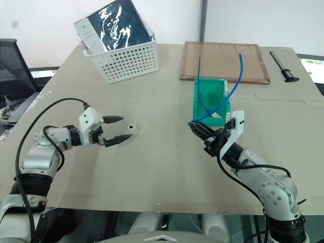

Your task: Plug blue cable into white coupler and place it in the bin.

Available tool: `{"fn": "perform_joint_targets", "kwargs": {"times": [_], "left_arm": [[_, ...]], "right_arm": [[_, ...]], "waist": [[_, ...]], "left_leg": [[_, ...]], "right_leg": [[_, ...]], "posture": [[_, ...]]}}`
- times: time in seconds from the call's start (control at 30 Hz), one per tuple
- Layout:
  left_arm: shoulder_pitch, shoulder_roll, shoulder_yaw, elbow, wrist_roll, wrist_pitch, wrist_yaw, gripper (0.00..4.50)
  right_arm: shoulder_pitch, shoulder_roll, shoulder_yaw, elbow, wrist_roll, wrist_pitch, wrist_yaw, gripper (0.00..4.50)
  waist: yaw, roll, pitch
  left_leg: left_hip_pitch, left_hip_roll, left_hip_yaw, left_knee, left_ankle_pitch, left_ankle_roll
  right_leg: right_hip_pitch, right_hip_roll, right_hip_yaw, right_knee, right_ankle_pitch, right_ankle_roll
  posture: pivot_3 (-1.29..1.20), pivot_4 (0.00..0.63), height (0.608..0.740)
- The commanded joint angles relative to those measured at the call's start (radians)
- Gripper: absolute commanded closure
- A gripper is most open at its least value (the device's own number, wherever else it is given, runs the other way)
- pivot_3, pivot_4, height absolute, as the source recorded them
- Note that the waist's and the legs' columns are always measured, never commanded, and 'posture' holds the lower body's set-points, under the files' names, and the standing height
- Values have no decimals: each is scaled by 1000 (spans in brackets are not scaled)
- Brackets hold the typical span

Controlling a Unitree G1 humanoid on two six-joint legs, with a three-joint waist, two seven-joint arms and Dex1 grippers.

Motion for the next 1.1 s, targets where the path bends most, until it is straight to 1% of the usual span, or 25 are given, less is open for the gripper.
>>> {"fn": "perform_joint_targets", "kwargs": {"times": [0.03, 0.17, 0.3, 0.37, 0.4, 0.47, 0.5, 0.57, 0.63, 0.67, 0.7, 0.8, 0.93, 1.03, 1.1], "left_arm": [[-68, -8, -28, 120, 43, -90, -57, 276], [-150, -28, -59, 252, 86, -173, -104, 276], [-200, -46, -74, 335, 112, -228, -136, 276], [-218, -56, -78, 363, 121, -249, -145, 661], [-224, -61, -80, 372, 122, -255, -155, 869], [-231, -66, -84, 385, 126, -270, -169, 1628], [-231, -69, -85, 386, 123, -269, -176, 2159], [-228, -75, -82, 380, 109, -250, -193, 2824], [-219, -76, -82, 360, 98, -232, -214, 3732], [-206, -81, -80, 323, 80, -195, -222, 3965], [-196, -85, -78, 291, 68, -169, -226, 4081], [-156, -105, -80, 141, 26, -58, -213, 4086], [-92, -157, -113, -122, 9, 122, -130, 4086], [-75, -222, -179, -244, 56, 189, -51, 4086], [-81, -265, -210, -274, 68, 213, -11, 4086]], "right_arm": [[17, -2, -11, -59, -2, -13, -5, 4500], [39, 0, -13, -81, -9, -16, -19, 4500], [47, 1, -16, -92, -12, -18, -27, 4500], [52, 1, -16, -99, -14, -19, -33, 4500], [56, 0, -18, -102, -14, -19, -33, 4500], [59, -2, -20, -104, -14, -19, -33, 4500], [61, -3, -21, -105, -15, -19, -33, 4500], [62, -7, -21, -106, -17, -18, -32, 4500], [61, -13, -21, -106, -20, -15, -29, 4500], [59, -21, -19, -106, -29, -15, -22, 4500], [57, -29, -18, -107, -39, -15, -15, 4500], [47, -61, -9, -107, -79, -19, 13, 4500], [24, -151, 27, -100, -199, -24, 93, 4500], [-13, -223, 78, -81, -291, -32, 183, 4500], [-41, -253, 112, -59, -349, -60, 253, 4500]], "waist": [[-4, 0, 0], [-4, 0, 0], [-3, 0, 0], [-4, 0, 0], [-3, 0, 0], [-4, 0, 0], [-4, 0, 0], [-5, 0, 0], [-4, 0, 0], [-4, -1, 0], [-5, 0, 0], [-5, 0, 0], [-2, -1, 0], [-1, -1, 0], [-1, -1, 0]], "left_leg": [[0, 0, 0, 0, 0, 0], [-1, 0, 1, -1, 0, 0], [-1, 0, 1, -1, 0, 0], [-1, 0, 1, -1, 0, 0], [-1, 0, 1, -1, 0, 0], [-1, 0, 1, -1, 0, 0], [-1, 0, 1, -1, 0, 0], [-1, 0, 1, -1, 0, 0], [-1, 0, 1, -1, 0, 0], [-1, 0, 1, -1, 0, 0], [-1, 0, 1, -1, 0, 0], [-1, 0, 1, -1, 0, 0], [-2, 0, 1, 0, 0, 0], [-2, 0, 0, 1, 0, 0], [-2, 0, 1, 1, 0, 0]], "right_leg": [[-1, 0, 1, 0, 0, 0], [-2, 0, 1, 0, 0, 0], [-2, 0, 1, 0, 0, 0], [-2, 0, 1, 0, 0, 0], [-2, 0, 1, 0, 0, 0], [-2, 0, 1, 0, 0, 0], [-2, 0, 1, 0, 0, 0], [-2, 0, 1, 1, 0, 0], [-2, 0, 1, 1, 0, 0], [-2, 0, 1, 1, 0, 0], [-2, 0, 1, 1, 0, 0], [-2, 0, 1, 1, 0, 0], [-2, 0, 1, 1, 0, 0], [-2, 0, 1, 1, 0, 0], [-2, 0, 1, 1, 0, 0]], "posture": [[0, 150, 738], [0, 150, 738], [0, 150, 738], [0, 150, 738], [0, 150, 738], [0, 150, 738], [0, 150, 738], [0, 150, 738], [0, 150, 738], [0, 150, 738], [0, 150, 738], [0, 150, 738], [0, 150, 738], [0, 150, 738], [0, 150, 738]]}}
